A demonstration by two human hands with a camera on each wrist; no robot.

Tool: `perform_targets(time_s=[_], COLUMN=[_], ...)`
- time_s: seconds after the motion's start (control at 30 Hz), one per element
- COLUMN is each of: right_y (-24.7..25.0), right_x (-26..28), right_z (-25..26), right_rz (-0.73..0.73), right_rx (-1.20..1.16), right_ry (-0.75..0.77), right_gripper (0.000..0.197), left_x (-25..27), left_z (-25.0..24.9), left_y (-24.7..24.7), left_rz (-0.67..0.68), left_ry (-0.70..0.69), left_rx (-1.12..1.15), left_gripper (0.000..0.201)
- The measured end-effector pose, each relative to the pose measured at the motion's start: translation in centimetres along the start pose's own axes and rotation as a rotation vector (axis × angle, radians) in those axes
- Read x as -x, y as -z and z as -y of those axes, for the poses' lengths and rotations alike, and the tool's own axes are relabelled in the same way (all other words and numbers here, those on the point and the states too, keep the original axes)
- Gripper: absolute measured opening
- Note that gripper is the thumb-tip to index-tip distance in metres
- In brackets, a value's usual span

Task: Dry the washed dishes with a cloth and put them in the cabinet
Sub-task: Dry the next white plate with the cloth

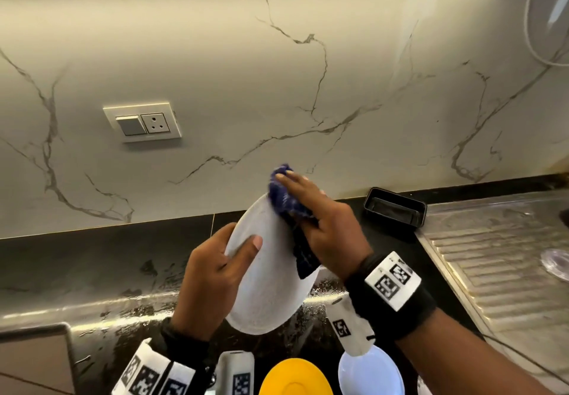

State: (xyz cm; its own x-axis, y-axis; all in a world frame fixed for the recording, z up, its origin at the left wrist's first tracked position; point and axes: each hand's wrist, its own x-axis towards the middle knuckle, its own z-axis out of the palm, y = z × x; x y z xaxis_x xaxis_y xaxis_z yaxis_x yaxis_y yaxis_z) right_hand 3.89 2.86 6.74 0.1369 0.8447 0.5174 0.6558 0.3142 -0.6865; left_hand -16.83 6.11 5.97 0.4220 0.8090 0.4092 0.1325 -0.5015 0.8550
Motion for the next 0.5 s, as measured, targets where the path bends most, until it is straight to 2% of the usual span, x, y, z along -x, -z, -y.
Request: perform_targets(time_s=[0.1,0.2,0.3,0.4,0.5], right_y=[0.5,0.0,-0.5,-0.9,-1.1], right_x=[0.0,1.4,2.6,3.2,3.5], right_z=[-2.6,-3.9,-3.8,-3.5,-3.5], right_rz=[-0.098,-0.127,-0.173,-0.165,-0.153], right_rx=[-0.120,-0.258,-0.257,-0.156,-0.102], right_ry=[-0.246,-0.357,-0.374,-0.357,-0.363], right_gripper=[0.049,0.041,0.040,0.041,0.047], left_x=[0.5,0.7,1.1,1.3,1.2], left_z=[-0.1,-0.1,-0.1,0.3,0.7], left_y=[0.3,0.4,0.0,-0.5,-0.8], left_rz=[-0.102,-0.178,-0.268,-0.352,-0.298], left_ry=[-0.019,-0.032,-0.053,-0.023,0.060], left_rx=[0.032,0.061,0.092,0.146,0.232], left_gripper=[0.023,0.022,0.023,0.028,0.039])
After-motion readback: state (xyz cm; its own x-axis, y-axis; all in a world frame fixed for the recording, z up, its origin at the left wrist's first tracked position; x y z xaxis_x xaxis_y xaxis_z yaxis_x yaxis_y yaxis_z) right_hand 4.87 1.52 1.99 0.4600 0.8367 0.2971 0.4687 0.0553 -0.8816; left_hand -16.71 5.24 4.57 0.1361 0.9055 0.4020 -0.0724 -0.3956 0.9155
